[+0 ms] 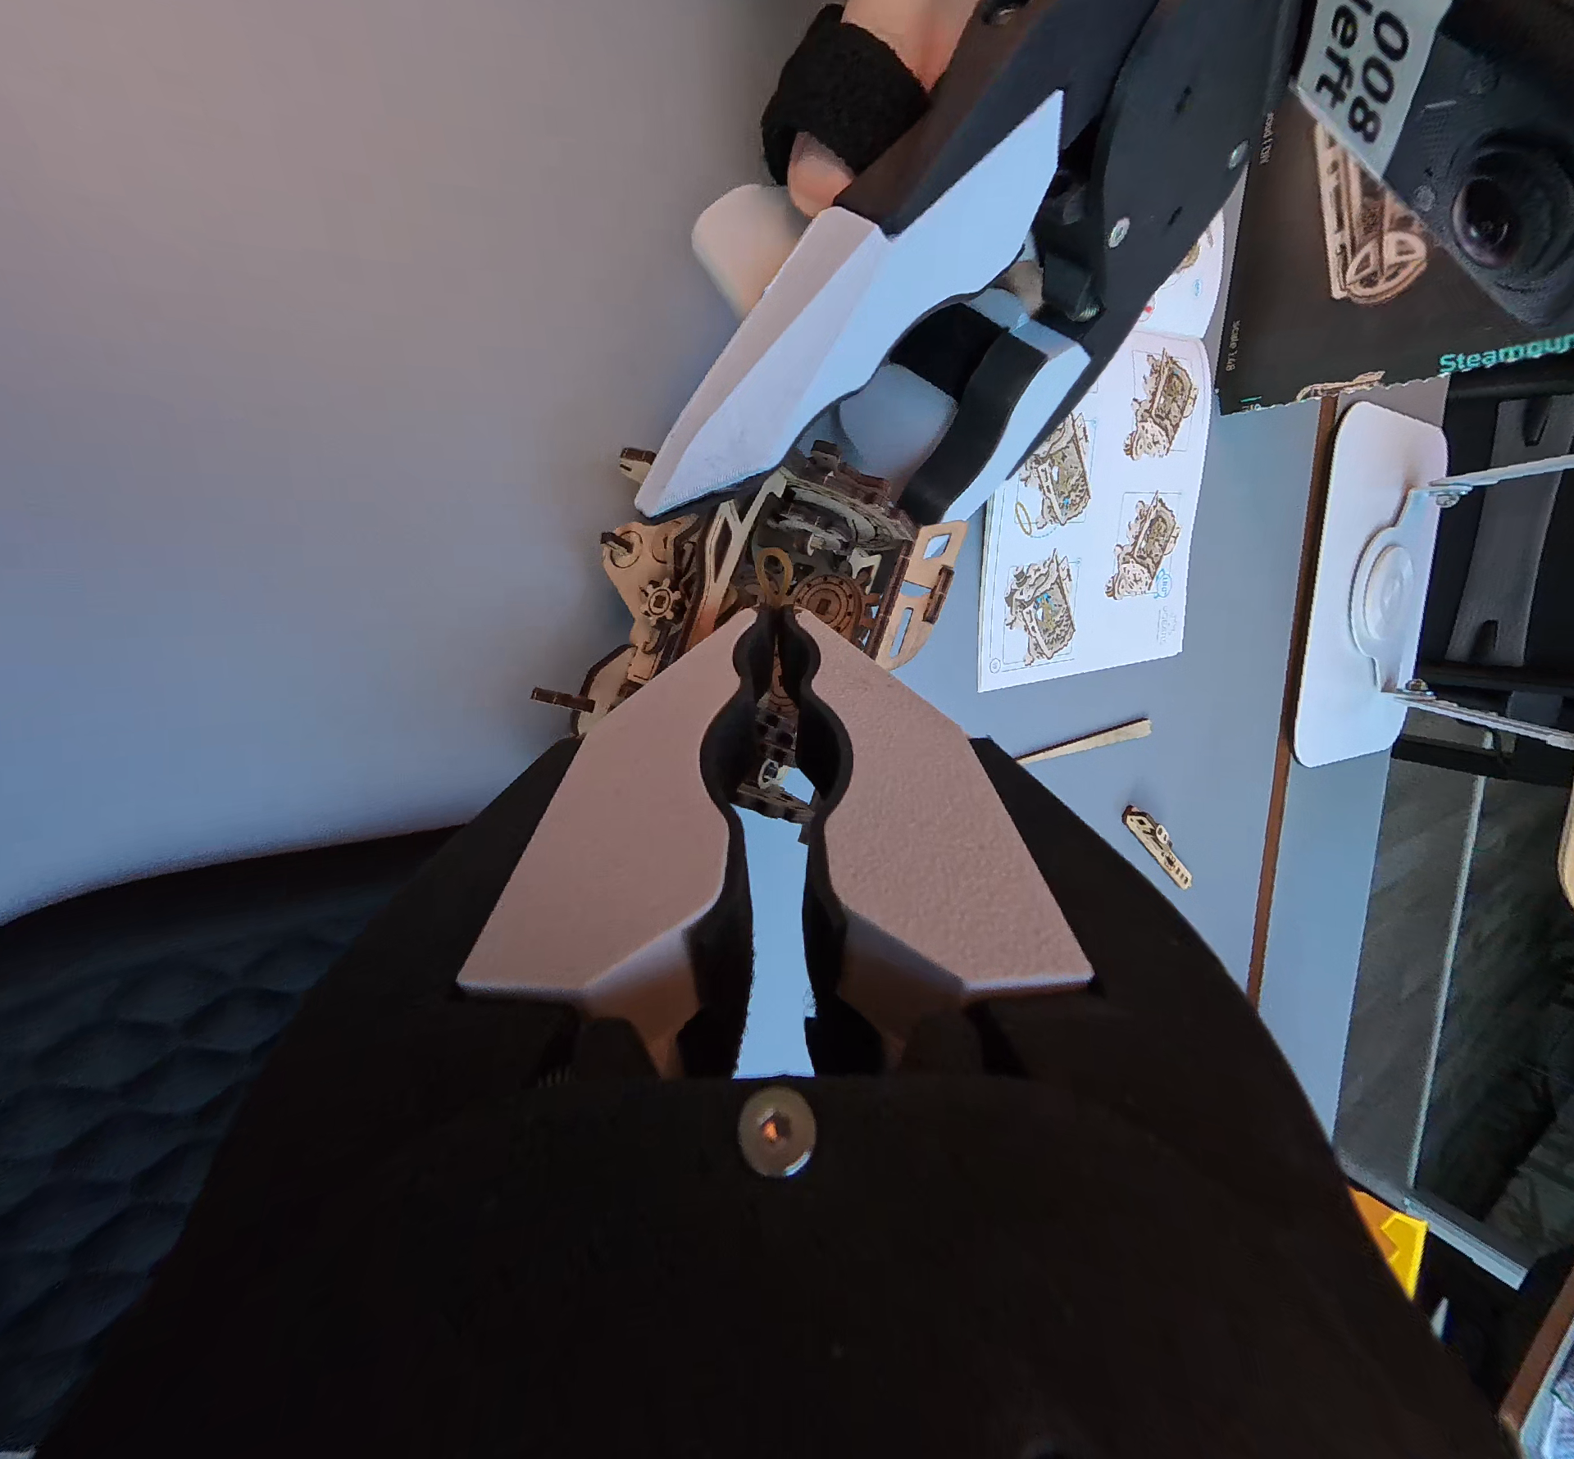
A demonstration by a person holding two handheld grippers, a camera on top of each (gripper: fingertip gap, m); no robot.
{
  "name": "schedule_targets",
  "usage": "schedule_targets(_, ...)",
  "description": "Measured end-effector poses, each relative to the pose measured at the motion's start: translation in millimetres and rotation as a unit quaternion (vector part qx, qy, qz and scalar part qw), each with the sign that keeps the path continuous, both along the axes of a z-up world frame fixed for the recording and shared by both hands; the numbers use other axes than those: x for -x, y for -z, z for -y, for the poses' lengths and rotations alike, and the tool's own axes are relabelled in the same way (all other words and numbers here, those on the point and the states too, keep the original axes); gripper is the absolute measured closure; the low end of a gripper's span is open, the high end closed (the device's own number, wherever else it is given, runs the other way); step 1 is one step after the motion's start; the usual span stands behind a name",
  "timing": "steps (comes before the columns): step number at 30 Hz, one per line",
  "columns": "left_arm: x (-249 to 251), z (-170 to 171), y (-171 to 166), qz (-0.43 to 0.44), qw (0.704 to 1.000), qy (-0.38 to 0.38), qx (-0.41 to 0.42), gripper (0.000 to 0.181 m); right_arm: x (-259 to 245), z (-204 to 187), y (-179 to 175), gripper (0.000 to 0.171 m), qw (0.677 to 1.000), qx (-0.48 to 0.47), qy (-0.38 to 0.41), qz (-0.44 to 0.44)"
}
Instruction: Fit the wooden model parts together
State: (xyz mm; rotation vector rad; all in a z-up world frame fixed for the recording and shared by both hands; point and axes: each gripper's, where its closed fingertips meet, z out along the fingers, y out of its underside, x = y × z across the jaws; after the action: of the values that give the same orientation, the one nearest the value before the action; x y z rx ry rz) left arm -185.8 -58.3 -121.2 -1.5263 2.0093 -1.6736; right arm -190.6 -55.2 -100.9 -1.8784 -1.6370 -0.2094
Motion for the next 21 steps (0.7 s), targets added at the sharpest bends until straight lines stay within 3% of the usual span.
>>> schedule_targets(9, 0, 5, 2, 0.066, 0.986, -0.069, -0.137, 0.091, 6, 3, 2, 0.171, 0.999, -0.001, 0.022, -0.032)
schedule_targets(21, 0, 10, 1, 0.088, 0.975, -0.1, -0.179, 0.091, 13, 8, 7, 0.171, 0.986, 0.122, 0.086, -0.069)
